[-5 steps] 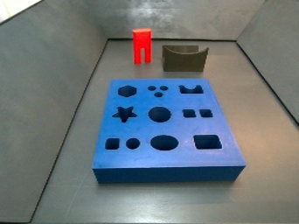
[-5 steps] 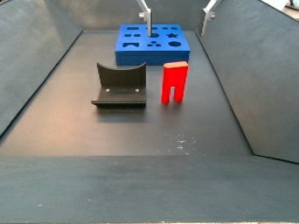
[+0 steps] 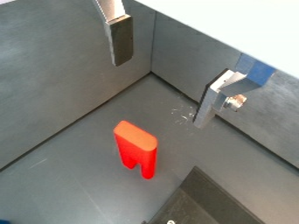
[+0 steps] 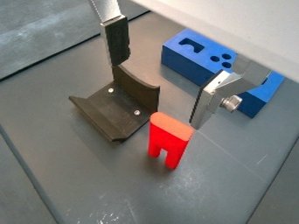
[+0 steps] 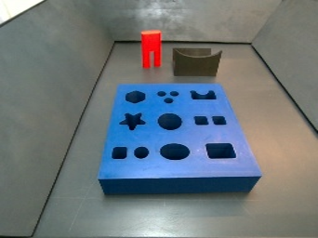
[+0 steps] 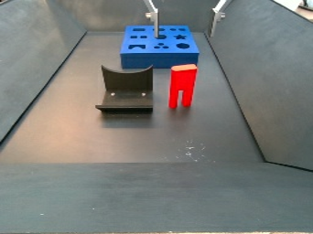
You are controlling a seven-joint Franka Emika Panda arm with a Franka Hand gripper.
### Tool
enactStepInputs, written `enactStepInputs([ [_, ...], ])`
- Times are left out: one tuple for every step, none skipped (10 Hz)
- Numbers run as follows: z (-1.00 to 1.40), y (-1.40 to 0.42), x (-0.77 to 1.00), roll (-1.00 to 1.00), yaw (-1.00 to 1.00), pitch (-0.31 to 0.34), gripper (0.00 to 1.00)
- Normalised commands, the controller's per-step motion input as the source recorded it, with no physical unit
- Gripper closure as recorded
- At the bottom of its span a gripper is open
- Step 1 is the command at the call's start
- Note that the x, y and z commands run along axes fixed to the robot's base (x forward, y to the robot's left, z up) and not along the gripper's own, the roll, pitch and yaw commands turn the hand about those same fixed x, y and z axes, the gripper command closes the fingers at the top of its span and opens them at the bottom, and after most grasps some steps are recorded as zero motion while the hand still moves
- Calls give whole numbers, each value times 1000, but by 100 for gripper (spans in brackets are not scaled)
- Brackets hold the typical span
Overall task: Pick up the square-circle object. Move up. Move to above the board. Insert the square-circle object.
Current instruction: Pick up the square-circle object.
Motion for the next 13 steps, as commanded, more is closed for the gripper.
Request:
enactStepInputs([
  [-289, -109, -23, -49, 206, 0, 0],
  [71, 0, -34, 0, 0, 0, 0],
  [-29, 0, 0, 0, 0, 10, 0],
  [-6, 0, 0, 3, 0, -17, 0],
  [-194, 0, 0, 0, 86, 0, 0],
  [-437, -97, 200, 61, 517, 16, 0],
  [-617, -151, 223, 106, 623, 11, 0],
  [-760, -169, 100, 137, 534, 0, 0],
  [-640, -223, 240, 86, 380, 0, 0],
  [-360, -103, 49, 26, 46, -114, 0],
  [-343, -60, 0, 54, 60, -64, 0],
  [-606, -6, 0, 143, 71, -10, 0],
  [-700, 0, -46, 140, 106, -13, 0],
])
